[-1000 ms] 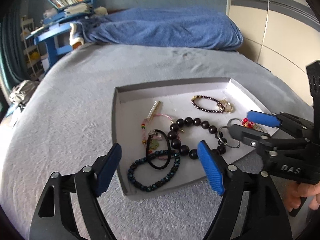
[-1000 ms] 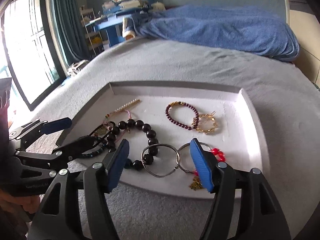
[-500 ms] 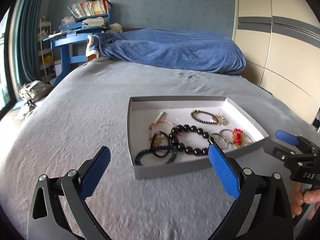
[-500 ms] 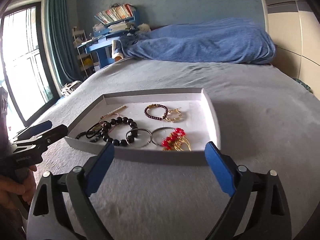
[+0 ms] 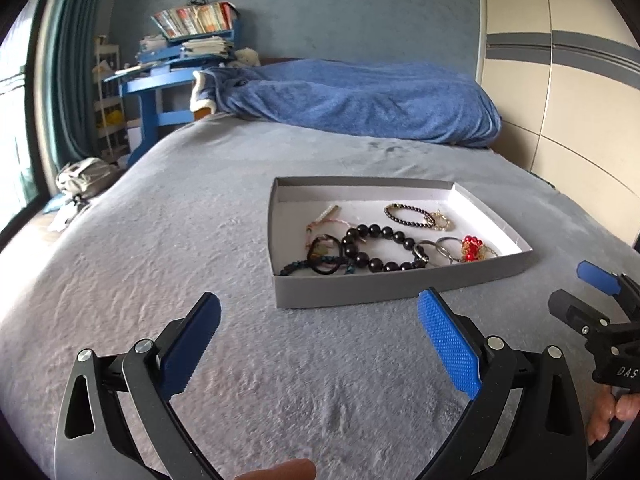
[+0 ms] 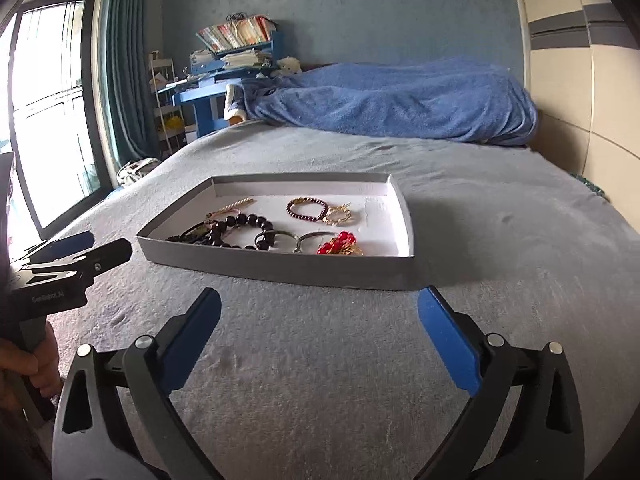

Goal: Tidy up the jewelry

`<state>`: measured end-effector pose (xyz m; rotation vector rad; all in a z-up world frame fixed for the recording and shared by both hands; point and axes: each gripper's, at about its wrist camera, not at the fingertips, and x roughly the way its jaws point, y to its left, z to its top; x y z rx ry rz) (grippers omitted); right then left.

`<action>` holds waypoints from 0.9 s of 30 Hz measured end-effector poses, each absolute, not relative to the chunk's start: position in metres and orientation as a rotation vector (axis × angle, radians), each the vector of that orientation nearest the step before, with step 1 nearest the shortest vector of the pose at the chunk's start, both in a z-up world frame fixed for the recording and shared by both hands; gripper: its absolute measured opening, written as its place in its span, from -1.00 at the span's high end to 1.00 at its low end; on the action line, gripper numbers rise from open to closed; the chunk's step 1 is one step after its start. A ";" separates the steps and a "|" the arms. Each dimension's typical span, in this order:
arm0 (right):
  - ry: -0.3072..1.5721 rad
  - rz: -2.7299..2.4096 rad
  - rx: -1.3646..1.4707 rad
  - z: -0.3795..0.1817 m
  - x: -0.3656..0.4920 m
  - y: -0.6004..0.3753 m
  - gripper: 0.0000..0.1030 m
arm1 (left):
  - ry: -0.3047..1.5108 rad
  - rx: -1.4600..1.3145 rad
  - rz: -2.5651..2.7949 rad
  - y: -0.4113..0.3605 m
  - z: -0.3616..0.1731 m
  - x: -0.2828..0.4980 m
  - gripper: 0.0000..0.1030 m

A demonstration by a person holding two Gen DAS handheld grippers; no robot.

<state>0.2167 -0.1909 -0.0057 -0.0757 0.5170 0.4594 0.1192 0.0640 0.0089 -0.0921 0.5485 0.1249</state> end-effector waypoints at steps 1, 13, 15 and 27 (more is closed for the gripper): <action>0.504 0.458 -0.079 -0.005 0.214 -0.191 -0.89 | 0.546 -0.087 0.128 0.063 0.009 0.118 -0.90; 0.479 0.434 -0.102 -0.004 0.211 -0.188 -0.89 | 0.532 -0.061 0.125 0.058 0.010 0.115 -0.90; 0.476 0.432 -0.100 -0.004 0.211 -0.188 -0.89 | 0.532 -0.060 0.125 0.058 0.010 0.115 -0.90; 0.470 0.433 -0.102 -0.003 0.210 -0.189 -0.89 | 0.528 -0.041 0.123 0.054 0.009 0.116 -0.90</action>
